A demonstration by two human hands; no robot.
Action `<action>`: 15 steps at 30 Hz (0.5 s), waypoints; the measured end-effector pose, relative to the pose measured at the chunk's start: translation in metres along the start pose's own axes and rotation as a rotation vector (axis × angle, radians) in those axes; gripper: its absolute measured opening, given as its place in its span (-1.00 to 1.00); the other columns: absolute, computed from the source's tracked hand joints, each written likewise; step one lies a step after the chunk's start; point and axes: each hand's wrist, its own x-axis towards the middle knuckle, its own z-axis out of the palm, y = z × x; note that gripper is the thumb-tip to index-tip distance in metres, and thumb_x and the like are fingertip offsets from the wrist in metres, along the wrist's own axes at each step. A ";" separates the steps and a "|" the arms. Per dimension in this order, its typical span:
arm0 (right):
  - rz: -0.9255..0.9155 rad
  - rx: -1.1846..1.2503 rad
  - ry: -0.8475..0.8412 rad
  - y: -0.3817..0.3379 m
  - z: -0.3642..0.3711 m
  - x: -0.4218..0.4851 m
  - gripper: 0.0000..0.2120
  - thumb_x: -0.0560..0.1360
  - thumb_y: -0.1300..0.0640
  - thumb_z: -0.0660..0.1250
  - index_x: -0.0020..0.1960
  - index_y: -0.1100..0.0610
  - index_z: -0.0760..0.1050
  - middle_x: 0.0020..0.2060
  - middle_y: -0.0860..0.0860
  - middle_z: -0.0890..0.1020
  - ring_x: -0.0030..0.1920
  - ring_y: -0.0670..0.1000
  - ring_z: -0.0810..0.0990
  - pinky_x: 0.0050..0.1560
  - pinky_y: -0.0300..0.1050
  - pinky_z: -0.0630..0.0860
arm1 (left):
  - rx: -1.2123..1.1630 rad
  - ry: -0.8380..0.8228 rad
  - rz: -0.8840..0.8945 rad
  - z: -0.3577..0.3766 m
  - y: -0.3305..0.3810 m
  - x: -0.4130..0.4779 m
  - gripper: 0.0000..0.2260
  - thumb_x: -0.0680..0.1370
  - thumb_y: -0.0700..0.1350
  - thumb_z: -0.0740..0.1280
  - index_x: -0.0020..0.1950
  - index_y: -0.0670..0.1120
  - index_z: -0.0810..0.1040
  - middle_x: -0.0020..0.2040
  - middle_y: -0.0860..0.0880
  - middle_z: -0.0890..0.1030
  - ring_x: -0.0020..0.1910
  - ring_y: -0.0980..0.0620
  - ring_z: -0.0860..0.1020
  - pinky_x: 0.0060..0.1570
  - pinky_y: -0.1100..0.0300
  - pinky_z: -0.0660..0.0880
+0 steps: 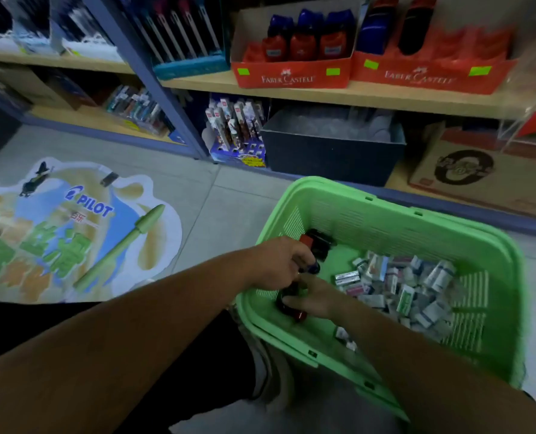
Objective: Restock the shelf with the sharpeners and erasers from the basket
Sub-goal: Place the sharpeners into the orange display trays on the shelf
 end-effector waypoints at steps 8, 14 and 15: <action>-0.029 -0.034 -0.147 0.044 0.029 0.042 -0.26 0.36 -0.32 0.52 0.49 -0.25 0.42 0.34 -0.08 0.48 0.29 0.03 0.54 0.19 -0.10 0.56 | -0.250 0.023 -0.214 0.055 -0.017 -0.006 -0.74 0.59 -0.42 0.23 -0.01 -0.04 0.48 -0.12 0.01 0.50 -0.15 0.09 0.50 -0.22 0.40 0.41; 0.029 -0.144 -0.216 0.010 0.018 0.019 -0.50 0.52 -0.23 0.47 0.29 0.09 0.63 0.28 0.02 0.56 0.28 0.08 0.58 0.36 -0.04 0.50 | -0.336 0.043 -0.246 0.062 -0.034 0.001 -0.70 0.63 -0.43 0.22 0.29 -0.17 0.51 -0.15 -0.05 0.66 -0.23 0.27 0.64 -0.27 0.48 0.42; 0.033 -0.154 -0.209 0.012 0.016 0.016 -0.52 0.56 -0.18 0.45 0.33 0.13 0.61 0.31 0.05 0.53 0.31 0.11 0.56 0.31 -0.12 0.46 | -0.351 0.056 -0.247 0.066 -0.037 0.002 -0.69 0.63 -0.48 0.17 0.34 -0.30 0.48 -0.22 -0.03 0.63 -0.38 0.32 0.58 -0.32 0.50 0.43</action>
